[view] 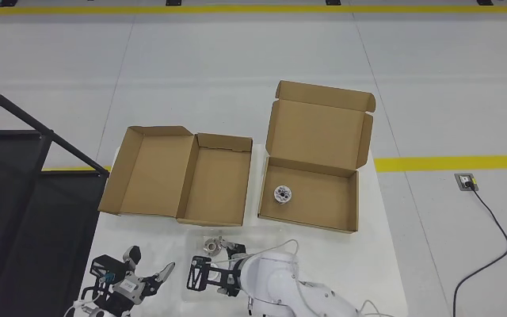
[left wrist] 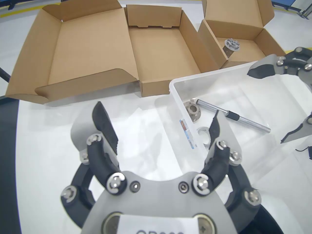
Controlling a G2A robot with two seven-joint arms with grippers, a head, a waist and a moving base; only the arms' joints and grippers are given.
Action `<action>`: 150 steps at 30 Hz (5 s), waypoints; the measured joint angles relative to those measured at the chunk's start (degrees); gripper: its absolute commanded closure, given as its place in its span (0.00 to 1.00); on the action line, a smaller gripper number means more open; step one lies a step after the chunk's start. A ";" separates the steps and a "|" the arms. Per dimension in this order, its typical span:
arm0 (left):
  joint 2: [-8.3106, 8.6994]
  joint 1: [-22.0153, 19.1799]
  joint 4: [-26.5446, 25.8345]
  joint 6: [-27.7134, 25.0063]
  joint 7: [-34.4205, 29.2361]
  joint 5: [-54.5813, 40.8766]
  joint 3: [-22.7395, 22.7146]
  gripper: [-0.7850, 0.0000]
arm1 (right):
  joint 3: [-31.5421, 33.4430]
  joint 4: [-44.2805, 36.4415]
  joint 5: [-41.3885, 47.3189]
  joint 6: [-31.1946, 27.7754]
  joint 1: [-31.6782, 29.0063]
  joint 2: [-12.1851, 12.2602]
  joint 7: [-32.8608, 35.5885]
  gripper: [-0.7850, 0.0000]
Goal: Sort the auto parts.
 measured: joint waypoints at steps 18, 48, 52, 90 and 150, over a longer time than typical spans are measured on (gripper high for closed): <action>0.00 0.00 0.00 0.00 0.00 0.00 0.00 0.00 | -0.59 8.43 -2.61 11.71 -2.72 -1.77 -4.59 0.00; 0.00 0.00 0.00 0.00 0.00 0.00 0.00 0.00 | 0.13 23.85 -0.23 20.63 1.16 -6.57 -1.46 0.53; 0.00 0.00 0.00 0.00 0.00 0.00 0.00 0.00 | 0.31 23.59 -0.79 20.85 0.96 -6.88 -0.86 0.55; 0.00 0.00 0.00 0.00 0.00 0.00 0.00 0.00 | 5.65 -3.37 -17.11 18.87 -10.47 -5.27 9.44 1.00; 0.00 0.00 0.00 0.00 0.00 0.00 0.00 0.00 | 35.07 31.44 -22.17 -7.17 10.63 -2.41 -13.08 1.00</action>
